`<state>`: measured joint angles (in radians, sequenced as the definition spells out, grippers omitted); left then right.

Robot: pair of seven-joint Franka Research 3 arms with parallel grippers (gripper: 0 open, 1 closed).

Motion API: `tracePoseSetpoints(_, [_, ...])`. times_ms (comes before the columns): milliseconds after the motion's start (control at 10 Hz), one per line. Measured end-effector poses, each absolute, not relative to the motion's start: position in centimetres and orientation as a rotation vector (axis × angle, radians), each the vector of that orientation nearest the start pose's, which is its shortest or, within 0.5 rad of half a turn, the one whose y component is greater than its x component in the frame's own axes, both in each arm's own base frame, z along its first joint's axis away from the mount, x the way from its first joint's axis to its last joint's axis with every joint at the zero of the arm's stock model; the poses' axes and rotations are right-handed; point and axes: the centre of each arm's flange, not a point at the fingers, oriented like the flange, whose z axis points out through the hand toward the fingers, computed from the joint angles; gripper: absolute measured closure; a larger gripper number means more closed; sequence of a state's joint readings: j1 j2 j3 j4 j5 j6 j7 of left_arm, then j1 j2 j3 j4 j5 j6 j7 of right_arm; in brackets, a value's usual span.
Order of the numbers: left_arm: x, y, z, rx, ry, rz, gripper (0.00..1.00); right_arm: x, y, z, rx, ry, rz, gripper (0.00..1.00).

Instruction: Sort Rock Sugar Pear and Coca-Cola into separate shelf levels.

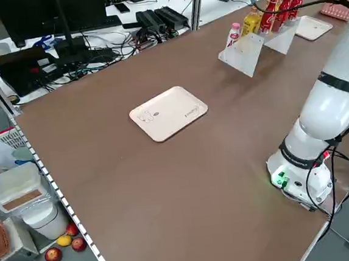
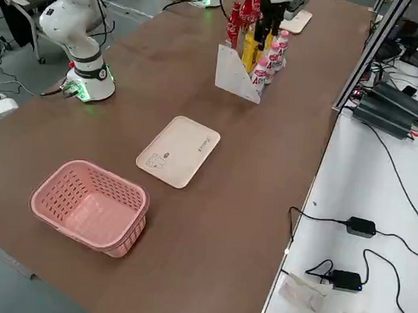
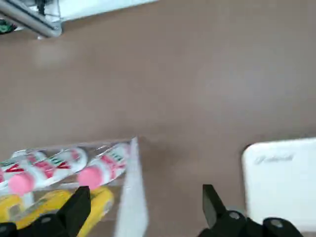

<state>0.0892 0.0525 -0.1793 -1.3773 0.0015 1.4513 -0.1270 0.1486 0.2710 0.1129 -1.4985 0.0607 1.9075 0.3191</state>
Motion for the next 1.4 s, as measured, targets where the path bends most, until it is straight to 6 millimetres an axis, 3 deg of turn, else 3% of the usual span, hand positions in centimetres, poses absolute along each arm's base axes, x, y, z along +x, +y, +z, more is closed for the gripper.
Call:
tracePoseSetpoints(300, [56.0,-4.8,66.1,-3.153,-0.059,-0.03,0.0,65.1,6.1,54.1,-3.04,-0.105,-0.221,0.0])
tracePoseSetpoints(500, [56.0,-4.5,66.1,-3.153,-0.057,-0.028,0.0,63.8,1.2,56.1,-3.085,-0.173,-0.18,0.0])
tracePoseSetpoints(600, [56.0,-4.3,66.0,-3.153,-0.063,-0.026,0.0,62.8,-0.3,58.0,-3.108,-0.167,-0.154,0.0])
tracePoseSetpoints(900, [56.0,-4.0,66.1,-3.152,-0.065,-0.022,0.0,59.1,-2.1,63.8,-3.131,-0.072,-0.035,0.0])
tracePoseSetpoints(1400, [56.0,-3.0,66.1,-3.151,-0.089,-0.02,0.0,57.2,-2.2,65.5,-3.131,0.133,0.048,0.0])
